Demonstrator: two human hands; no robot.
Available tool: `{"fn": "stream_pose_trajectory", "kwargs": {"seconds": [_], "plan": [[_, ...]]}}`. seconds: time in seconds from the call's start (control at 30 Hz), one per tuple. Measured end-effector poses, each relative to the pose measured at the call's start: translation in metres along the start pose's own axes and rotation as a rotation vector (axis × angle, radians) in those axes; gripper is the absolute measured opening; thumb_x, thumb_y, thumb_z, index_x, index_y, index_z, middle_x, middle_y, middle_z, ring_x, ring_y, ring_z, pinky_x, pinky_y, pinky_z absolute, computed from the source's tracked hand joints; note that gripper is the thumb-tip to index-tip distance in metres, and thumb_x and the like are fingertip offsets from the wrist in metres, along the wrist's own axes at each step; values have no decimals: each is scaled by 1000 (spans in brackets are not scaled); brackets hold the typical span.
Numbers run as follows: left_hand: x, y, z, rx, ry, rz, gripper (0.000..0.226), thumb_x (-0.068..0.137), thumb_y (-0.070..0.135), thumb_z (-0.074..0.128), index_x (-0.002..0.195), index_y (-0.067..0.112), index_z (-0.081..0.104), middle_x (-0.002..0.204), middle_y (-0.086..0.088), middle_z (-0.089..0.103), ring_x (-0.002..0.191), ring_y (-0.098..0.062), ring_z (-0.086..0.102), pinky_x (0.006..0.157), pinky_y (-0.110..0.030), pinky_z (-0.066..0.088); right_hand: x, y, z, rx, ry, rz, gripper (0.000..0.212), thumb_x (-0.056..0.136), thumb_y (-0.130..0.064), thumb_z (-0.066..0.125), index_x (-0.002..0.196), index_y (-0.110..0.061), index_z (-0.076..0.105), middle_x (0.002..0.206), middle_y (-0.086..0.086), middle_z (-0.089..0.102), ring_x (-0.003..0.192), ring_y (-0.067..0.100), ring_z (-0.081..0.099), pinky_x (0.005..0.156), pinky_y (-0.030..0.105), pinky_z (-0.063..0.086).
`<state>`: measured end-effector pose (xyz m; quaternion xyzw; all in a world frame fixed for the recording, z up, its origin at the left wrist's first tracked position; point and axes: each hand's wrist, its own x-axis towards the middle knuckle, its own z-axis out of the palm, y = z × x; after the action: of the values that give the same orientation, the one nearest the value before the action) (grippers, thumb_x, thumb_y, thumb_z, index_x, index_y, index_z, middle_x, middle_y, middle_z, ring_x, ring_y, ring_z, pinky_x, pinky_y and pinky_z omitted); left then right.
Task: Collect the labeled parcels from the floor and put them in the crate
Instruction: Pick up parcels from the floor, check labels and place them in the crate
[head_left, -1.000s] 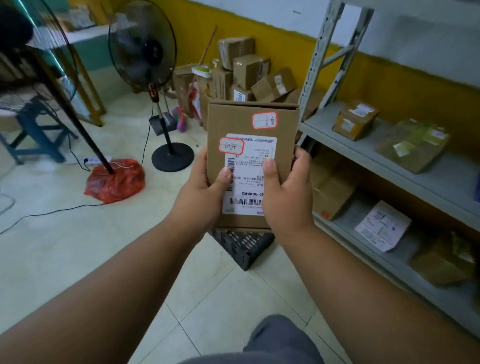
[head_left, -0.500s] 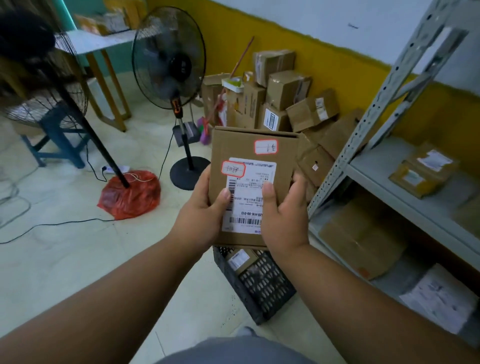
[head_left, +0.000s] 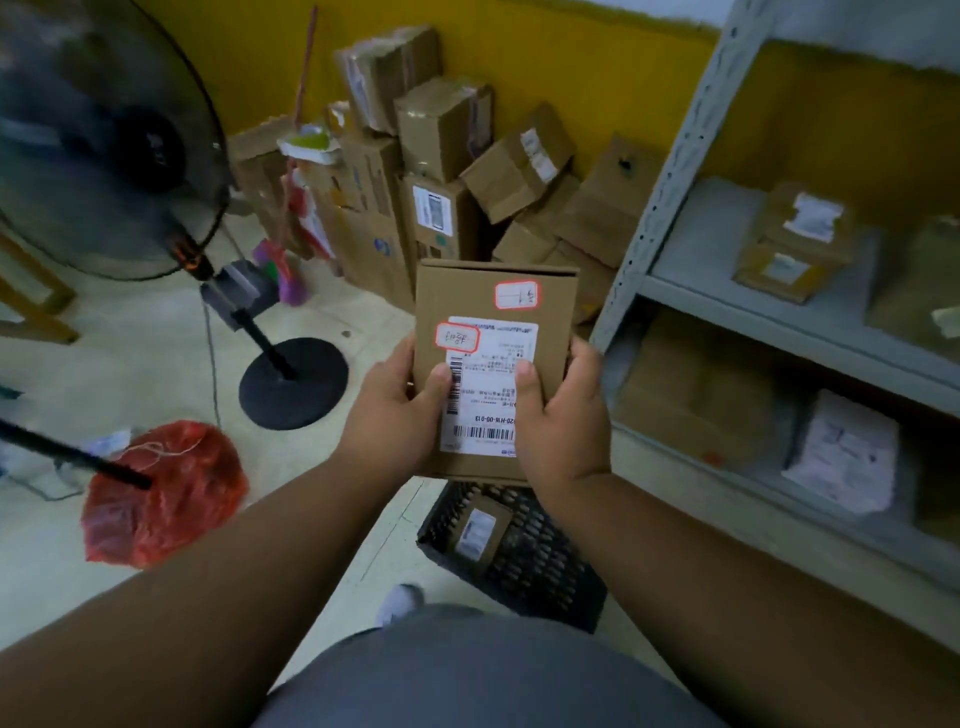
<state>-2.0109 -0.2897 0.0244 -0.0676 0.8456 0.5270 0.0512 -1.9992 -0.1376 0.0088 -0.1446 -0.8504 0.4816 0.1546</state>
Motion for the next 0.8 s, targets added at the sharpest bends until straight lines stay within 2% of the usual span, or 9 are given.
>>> {"fn": "stream_pose_trajectory", "kwargs": {"seconds": [0.1,0.17,0.23,0.37,0.47,0.53,0.6,0.7,0.8], "plan": [[58,-5,-2,293,-105,95,35,96,47,49,127,34,59,117,-1,58,95,-15,63,90,-39,53,15,7,21,-50,103,117,38,99,-39,52,128,-17,43,116,3,67,99,22,66,76,33,55],[87,-9,7,370,-184,122,34,95,47,49,120,27,62,114,-3,59,91,-18,64,86,-38,53,21,16,33,-71,160,217,36,100,-40,52,127,-17,43,114,2,65,96,20,66,66,21,48],[107,-19,23,382,-257,138,34,95,47,51,122,30,62,112,-2,60,90,-17,64,83,-35,52,26,31,43,-136,227,299,45,99,-44,52,134,-18,43,123,3,58,107,17,61,75,18,45],[130,-65,66,267,-331,68,34,93,38,56,127,40,55,95,15,65,82,-5,66,70,-30,55,34,85,70,-346,227,410,63,96,-51,53,148,-19,36,129,9,47,115,21,50,87,29,44],[139,-129,107,202,-326,-129,38,91,31,56,128,32,49,91,21,61,80,-2,66,66,-28,59,37,147,107,-376,161,546,59,95,-50,53,144,-18,43,127,9,48,113,27,54,92,41,53],[145,-183,137,214,-352,-175,31,91,24,55,121,31,51,88,22,60,75,0,64,53,-13,53,33,197,142,-386,114,639,58,95,-50,53,141,-15,43,129,10,47,115,28,54,93,46,54],[150,-241,168,263,-384,-206,31,91,18,54,119,30,53,96,17,60,75,-4,64,45,-5,44,23,254,181,-398,67,737,58,96,-49,53,140,-13,42,131,11,48,117,28,55,93,45,54],[155,-335,211,394,-467,-288,36,91,17,51,126,27,52,115,1,57,78,-13,61,46,-10,47,-2,343,232,-412,4,846,51,96,-48,53,133,-13,45,126,10,52,112,27,59,90,42,56],[156,-424,253,438,-581,-366,22,91,16,49,107,29,56,109,0,61,79,-13,61,58,-18,50,-30,428,272,-407,-41,927,44,98,-45,52,129,-14,48,123,9,53,106,25,61,82,36,58]]}}
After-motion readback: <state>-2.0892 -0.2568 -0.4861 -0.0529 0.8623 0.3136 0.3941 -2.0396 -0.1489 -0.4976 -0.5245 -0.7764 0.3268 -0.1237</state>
